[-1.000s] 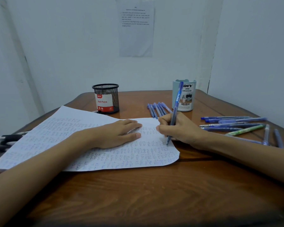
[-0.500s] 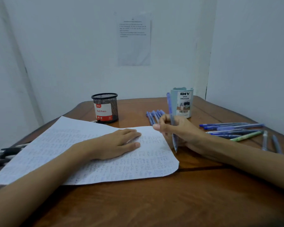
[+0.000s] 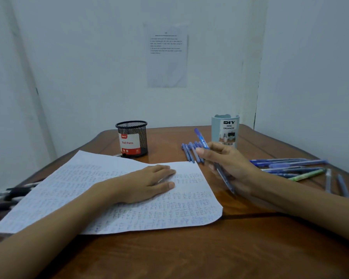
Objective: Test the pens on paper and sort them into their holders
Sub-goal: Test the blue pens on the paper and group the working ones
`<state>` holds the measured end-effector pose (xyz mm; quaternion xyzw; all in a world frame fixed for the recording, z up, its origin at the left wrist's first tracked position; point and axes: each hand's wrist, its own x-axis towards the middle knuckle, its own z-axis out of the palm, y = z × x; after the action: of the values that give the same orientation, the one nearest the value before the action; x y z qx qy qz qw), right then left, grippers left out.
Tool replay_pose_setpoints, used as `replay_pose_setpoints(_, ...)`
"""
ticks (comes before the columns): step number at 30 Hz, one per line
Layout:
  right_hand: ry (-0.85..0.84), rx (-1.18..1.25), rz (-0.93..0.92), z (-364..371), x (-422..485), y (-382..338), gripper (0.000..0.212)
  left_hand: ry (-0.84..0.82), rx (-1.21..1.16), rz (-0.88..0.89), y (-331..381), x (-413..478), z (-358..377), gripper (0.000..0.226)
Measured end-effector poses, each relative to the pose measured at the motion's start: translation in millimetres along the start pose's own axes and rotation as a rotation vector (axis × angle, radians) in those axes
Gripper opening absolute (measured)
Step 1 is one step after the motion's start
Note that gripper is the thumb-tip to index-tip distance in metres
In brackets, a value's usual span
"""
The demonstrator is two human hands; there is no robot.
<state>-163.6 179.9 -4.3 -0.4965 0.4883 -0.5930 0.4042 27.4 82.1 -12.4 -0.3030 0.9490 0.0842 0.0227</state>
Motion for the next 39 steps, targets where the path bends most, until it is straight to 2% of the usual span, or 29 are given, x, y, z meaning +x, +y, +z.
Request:
replay_pose_setpoints(5, 0.096, -0.100, 0.007, 0.7, -1.2, -5.6, 0.021, -0.001, 0.001, 0.002, -1.1, -0.1, 0.9, 0.057)
replay_pose_setpoints(9, 0.160, -0.382, -0.028, -4.1, 9.6, -13.1, 0.024, -0.003, -0.005, 0.002, -1.8, 1.0, 0.7, 0.057)
replay_pose_setpoints(13, 0.067, -0.606, 0.115, -15.4, 49.5, -16.4, 0.016, 0.001, -0.013, 0.007, -2.0, 0.0, 1.0, 0.057)
replay_pose_setpoints(16, 0.034, -0.775, 0.181, -18.6, 89.2, -12.9, 0.032, 0.004, -0.023, 0.004, -1.6, -0.8, 0.6, 0.057)
replay_pose_setpoints(19, 0.115, -0.952, 0.130, -18.4, 123.7, -0.8, 0.032, 0.000, -0.024, 0.001, -2.2, 0.9, 0.7, 0.058)
replay_pose_setpoints(22, 0.175, -1.119, 0.114, -17.0, 143.4, 9.6, 0.021, -0.003, -0.023, 0.000, -4.2, 1.4, 1.2, 0.058)
replay_pose_setpoints(25, 0.237, -1.273, 0.093, -18.0, 152.5, 17.9, 0.038, 0.000, -0.018, 0.005, -5.5, 1.4, 2.1, 0.058)
replay_pose_setpoints(30, 0.255, -1.354, 0.050, -21.2, 153.3, 22.3, 0.038, -0.003, -0.011, 0.009, -6.7, 2.1, 1.9, 0.058)
replay_pose_setpoints(32, 0.237, -1.352, -0.002, -20.4, 148.0, 14.5, 0.027, -0.006, -0.007, 0.008, -6.0, 1.5, 1.9, 0.058)
replay_pose_setpoints(34, 0.193, -1.361, -0.036, -20.4, 134.9, 0.5, 0.031, -0.006, -0.011, 0.010, -5.5, 1.2, 2.2, 0.058)
replay_pose_setpoints(36, 0.074, -1.384, -0.035, -21.7, 111.3, -17.2, 0.031, -0.016, -0.011, 0.010, -4.9, 0.7, 1.9, 0.058)
replay_pose_setpoints(39, -0.133, -1.373, 0.097, -29.6, 65.2, -35.5, 0.025, -0.023, -0.009, 0.004, -3.8, 0.9, 1.1, 0.058)
